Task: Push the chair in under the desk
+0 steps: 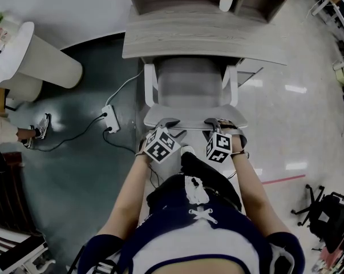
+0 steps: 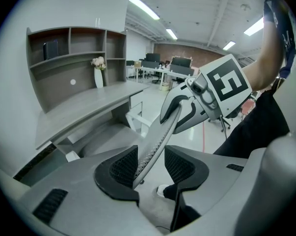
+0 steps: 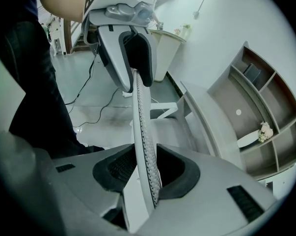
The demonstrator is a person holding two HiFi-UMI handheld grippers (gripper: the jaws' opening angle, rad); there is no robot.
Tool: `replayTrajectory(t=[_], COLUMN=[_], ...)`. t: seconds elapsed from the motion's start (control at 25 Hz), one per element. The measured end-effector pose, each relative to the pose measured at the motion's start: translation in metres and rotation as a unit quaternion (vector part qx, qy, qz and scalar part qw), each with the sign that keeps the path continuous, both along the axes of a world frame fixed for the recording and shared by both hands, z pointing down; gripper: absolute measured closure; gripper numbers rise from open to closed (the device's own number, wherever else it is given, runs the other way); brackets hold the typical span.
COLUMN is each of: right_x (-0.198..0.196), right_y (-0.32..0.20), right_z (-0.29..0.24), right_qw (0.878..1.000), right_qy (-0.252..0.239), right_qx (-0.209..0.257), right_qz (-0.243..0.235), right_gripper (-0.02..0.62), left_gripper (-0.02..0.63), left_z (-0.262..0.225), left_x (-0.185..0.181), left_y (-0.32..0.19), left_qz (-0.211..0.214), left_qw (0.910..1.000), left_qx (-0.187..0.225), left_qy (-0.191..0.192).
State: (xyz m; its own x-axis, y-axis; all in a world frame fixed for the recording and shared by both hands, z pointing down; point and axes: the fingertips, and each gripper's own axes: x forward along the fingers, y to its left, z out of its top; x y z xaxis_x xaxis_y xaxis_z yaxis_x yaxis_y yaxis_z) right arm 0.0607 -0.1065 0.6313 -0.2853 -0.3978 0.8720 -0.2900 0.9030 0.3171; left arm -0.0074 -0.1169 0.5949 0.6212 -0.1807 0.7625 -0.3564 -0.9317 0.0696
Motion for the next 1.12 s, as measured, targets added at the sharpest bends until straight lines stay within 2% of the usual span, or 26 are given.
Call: replayTrajectory(t=[0.4, 1.12], right_x=[0.012, 0.009], right_y=[-0.003, 0.004], right_z=[0.002, 0.001], right_qw=[1.000, 1.000], right_qy=[0.009, 0.009], right_qx=[-0.006, 0.002], right_qz=[0.003, 0.011], right_gripper=[0.482, 0.482], left_gripper=[0.433, 0.433], left_z=[0.000, -0.001], left_x=[0.011, 0.008], left_y=[-0.002, 0.005], left_qz=[-0.006, -0.005], left_qw=[0.9999, 0.9999], left_qx=[-0.011, 0.004], left_qy=[0.005, 0.008])
